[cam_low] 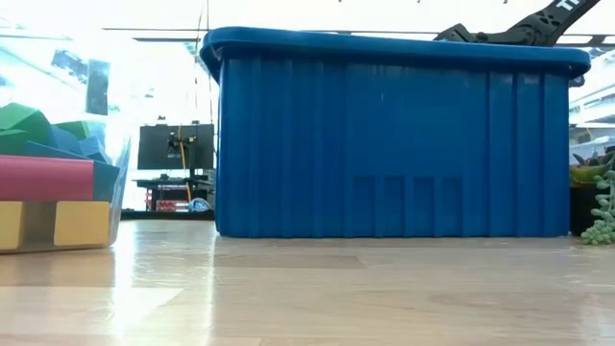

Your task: Sort Items/Unsort Items

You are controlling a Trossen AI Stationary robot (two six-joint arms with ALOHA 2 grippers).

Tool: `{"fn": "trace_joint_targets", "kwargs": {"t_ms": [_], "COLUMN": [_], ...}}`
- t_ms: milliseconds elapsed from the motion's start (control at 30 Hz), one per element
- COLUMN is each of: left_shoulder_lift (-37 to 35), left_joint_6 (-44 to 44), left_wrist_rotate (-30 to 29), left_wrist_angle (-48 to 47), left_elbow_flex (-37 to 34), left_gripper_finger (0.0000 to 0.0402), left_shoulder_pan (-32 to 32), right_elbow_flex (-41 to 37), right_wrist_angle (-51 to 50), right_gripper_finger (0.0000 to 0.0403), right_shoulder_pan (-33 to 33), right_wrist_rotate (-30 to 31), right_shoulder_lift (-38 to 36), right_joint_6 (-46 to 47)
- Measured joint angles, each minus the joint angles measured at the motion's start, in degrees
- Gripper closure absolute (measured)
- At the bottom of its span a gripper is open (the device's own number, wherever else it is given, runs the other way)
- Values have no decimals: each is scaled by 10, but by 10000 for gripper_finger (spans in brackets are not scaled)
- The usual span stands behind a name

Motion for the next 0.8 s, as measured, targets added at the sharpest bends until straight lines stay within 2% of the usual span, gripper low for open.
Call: {"fn": "trace_joint_targets", "kwargs": {"t_ms": [233,400,533,633,800], "left_shoulder_lift": [-106,-151,-162,-162,-161], "left_joint_6": [-176,-273,-298,-300,-304], "left_wrist_rotate": [39,42,71,75,88], "left_wrist_angle": [15,67,112,156,177], "left_elbow_flex": [-215,-321,-388,-428,-474], "left_gripper_finger": [262,262,260,235,164], "left_shoulder_pan": [-94,-149,-179,-190,-190], "right_elbow_flex": [0,-1,-1,-1,-1], "right_wrist_angle": [12,52,61,58,57], "right_gripper_finger": [174,174,174,174,174], "right_shoulder_pan": [0,0,2,3,7], "right_wrist_rotate": [0,0,0,-4,-11], "right_shoulder_lift": [0,0,0,0,0], "right_joint_6": [-9,43,47,42,46]}}
